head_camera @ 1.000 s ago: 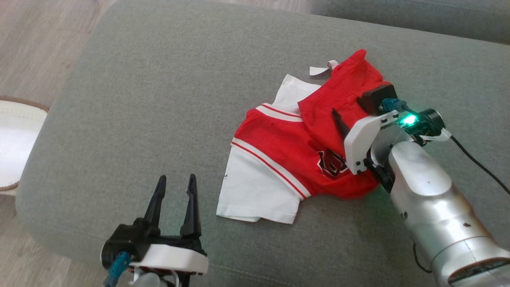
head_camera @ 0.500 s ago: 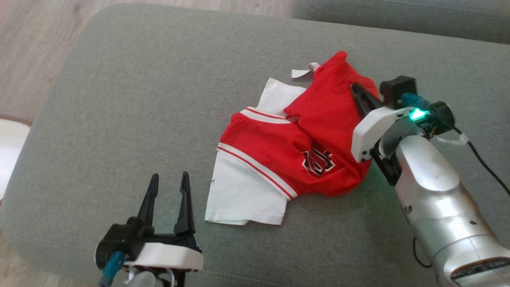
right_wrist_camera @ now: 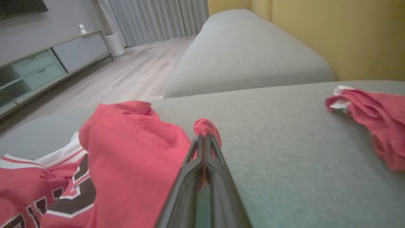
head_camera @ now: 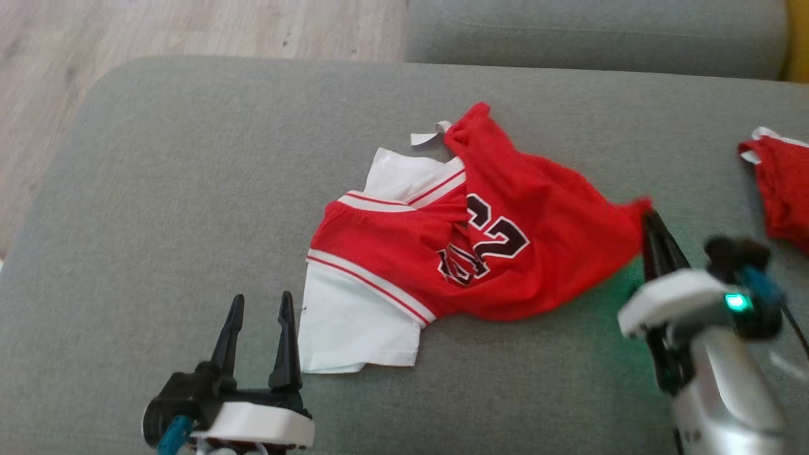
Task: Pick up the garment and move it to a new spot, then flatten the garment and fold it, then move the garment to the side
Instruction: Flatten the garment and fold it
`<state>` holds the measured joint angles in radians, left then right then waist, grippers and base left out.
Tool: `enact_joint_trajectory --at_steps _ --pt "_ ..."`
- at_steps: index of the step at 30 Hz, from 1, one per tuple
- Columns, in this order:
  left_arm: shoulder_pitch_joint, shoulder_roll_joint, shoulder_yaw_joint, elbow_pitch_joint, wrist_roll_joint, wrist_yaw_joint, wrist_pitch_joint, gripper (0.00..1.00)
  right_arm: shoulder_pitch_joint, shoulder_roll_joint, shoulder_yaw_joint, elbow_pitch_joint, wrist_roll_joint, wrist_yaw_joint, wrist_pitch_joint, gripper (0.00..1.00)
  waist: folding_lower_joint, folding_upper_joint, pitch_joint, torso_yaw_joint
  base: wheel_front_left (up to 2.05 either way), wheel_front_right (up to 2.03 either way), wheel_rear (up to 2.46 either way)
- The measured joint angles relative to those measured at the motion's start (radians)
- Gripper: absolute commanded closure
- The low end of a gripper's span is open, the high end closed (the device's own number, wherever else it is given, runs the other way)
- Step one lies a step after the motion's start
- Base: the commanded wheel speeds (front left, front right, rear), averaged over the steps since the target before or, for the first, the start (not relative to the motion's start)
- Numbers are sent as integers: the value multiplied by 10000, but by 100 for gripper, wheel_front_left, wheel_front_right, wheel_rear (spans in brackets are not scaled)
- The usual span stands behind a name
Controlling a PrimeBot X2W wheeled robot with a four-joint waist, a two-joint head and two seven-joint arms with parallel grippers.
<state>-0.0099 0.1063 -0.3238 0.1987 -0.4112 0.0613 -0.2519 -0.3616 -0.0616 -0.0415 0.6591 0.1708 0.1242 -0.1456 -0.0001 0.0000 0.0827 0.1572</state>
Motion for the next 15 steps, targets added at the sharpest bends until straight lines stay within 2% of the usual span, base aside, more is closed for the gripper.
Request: enact_joint_trajectory --at_steps 11,12,13,14,15 --pt "368 163 -36 -117 0 4 144 0 2094 155 -1308 -738 997 0 -604 100 -1 0 -352 -510 0 0 0" --pt "390 169 -44 -117 -8 6 146 0 2195 155 -1350 -698 1175 0 -675 98 -1 0 -368 -544 0 0 0" --pt "390 178 -50 -121 -8 6 180 0 2279 155 -1348 -616 1302 0 -719 72 0 0 -378 -577 0 0 0" --pt "389 184 -58 -117 -8 6 221 0 2346 159 -1344 -493 1346 0 -761 51 0 0 -384 -606 0 0 0" --pt "388 194 -73 -117 -8 4 221 0 2389 165 -1346 -330 1421 0 -798 8 0 0 -394 -629 0 0 0"
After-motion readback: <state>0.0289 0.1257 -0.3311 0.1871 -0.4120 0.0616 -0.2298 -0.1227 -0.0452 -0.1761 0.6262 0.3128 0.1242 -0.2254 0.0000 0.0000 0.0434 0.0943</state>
